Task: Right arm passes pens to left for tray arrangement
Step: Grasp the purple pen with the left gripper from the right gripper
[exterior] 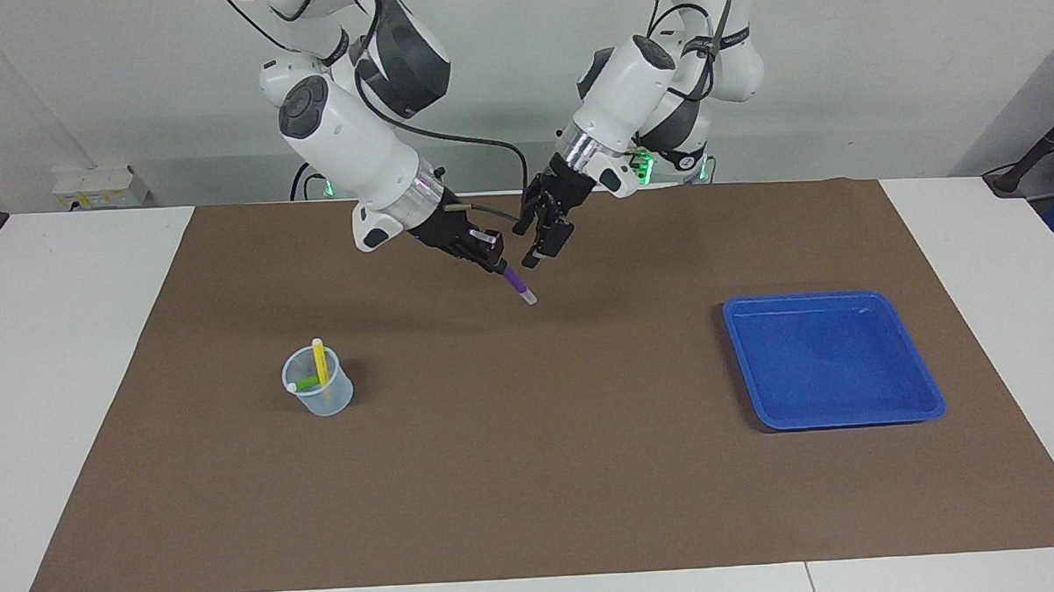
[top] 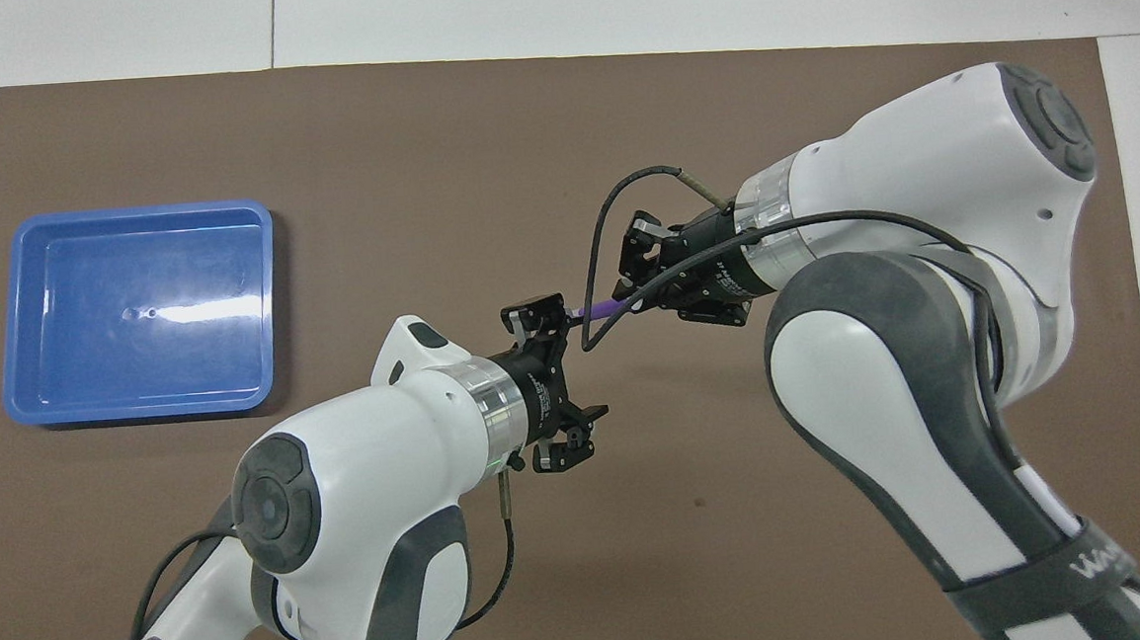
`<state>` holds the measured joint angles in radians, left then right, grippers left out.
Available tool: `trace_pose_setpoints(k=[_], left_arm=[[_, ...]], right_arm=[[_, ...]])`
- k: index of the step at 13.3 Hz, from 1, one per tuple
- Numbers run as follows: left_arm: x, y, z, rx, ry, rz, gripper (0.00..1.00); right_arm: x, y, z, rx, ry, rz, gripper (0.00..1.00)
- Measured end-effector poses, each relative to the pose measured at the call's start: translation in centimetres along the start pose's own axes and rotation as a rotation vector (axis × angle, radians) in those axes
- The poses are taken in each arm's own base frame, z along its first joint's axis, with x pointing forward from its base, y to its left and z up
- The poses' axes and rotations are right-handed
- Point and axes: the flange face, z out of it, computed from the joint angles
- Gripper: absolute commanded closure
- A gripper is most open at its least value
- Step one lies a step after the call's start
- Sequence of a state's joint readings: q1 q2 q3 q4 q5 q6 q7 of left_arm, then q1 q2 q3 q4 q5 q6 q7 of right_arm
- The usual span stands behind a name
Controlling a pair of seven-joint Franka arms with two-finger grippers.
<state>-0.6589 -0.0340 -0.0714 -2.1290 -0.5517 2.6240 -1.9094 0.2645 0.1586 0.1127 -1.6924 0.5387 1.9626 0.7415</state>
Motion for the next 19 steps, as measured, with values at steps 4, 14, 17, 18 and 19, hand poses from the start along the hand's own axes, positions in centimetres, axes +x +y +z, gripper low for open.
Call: trace_pose_setpoints(k=[4, 14, 17, 18, 19], left_arm=[[-0.3, 1.4, 1.9, 0.005, 0.003, -0.017, 0.2], [0.3, 2.1, 2.2, -0.006, 0.007, -0.045, 0.29], [0.3, 2.3, 2.5, -0.011, 0.007, -0.072, 0.29], [0.2, 2.4, 2.5, -0.013, 0.004, -0.075, 0.29], [0.1, 2.5, 2.4, -0.016, 0.002, -0.076, 0.29]], right_arm=[[0.5, 0.3, 0.2, 0.001, 0.005, 0.027, 1.0], [0.5, 0.1, 0.3, 0.008, 0.012, 0.024, 1.0], [0.5, 0.1, 0.3, 0.008, 0.012, 0.024, 1.0], [0.5, 0.1, 0.3, 0.009, 0.013, 0.024, 1.0], [0.5, 0.1, 0.3, 0.011, 0.015, 0.024, 1.0]])
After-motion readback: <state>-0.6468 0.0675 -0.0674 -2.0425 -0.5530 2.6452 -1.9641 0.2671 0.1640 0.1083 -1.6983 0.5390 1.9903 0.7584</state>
